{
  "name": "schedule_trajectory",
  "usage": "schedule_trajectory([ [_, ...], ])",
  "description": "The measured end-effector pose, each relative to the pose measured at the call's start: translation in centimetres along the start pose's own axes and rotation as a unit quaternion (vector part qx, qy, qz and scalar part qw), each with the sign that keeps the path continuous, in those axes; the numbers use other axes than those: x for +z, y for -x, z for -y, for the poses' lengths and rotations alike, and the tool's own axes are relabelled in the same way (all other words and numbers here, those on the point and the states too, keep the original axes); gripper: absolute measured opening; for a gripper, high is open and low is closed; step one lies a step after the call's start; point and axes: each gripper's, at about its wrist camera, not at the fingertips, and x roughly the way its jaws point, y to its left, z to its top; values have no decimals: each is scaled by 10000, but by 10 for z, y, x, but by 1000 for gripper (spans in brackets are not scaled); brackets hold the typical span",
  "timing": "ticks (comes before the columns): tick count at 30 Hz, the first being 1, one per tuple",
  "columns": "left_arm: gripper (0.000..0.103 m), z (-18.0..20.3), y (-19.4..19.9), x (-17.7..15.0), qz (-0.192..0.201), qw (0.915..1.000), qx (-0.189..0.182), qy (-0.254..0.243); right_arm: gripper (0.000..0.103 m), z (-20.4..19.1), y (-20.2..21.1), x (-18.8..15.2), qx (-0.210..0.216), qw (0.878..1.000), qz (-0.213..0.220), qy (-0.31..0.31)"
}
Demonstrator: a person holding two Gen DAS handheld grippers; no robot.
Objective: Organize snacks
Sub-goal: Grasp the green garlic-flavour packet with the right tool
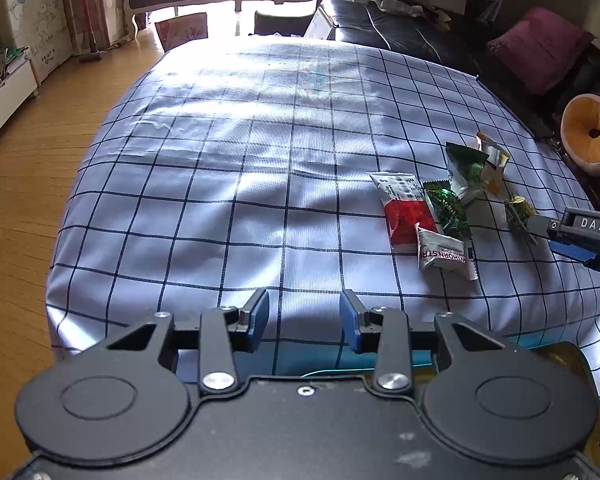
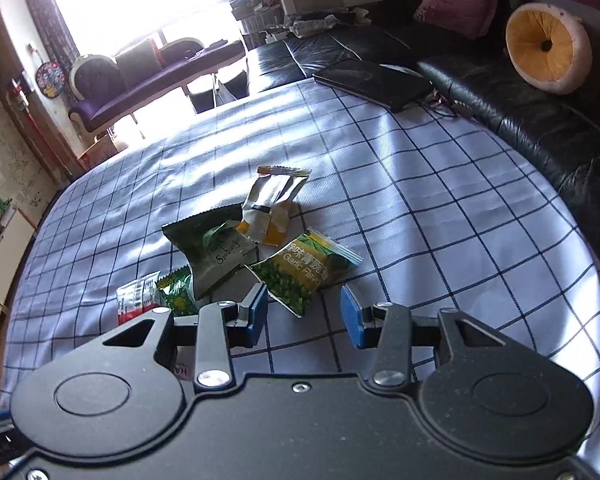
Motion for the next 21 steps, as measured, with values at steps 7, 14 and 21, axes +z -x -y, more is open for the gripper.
schedule_trajectory([
  [7, 39, 1, 5, 0, 84, 10000, -14, -24, 52, 19, -25, 18, 233, 9920, -604, -1080],
  [14, 39, -1, 11, 0, 143, 9999, -17, -5, 52, 10, -32, 28, 118, 9917, -637, -1108],
  [21, 39, -2, 6, 1, 93, 9999, 41, 17, 52, 2, -41, 39, -174, 9937, -545, -968],
])
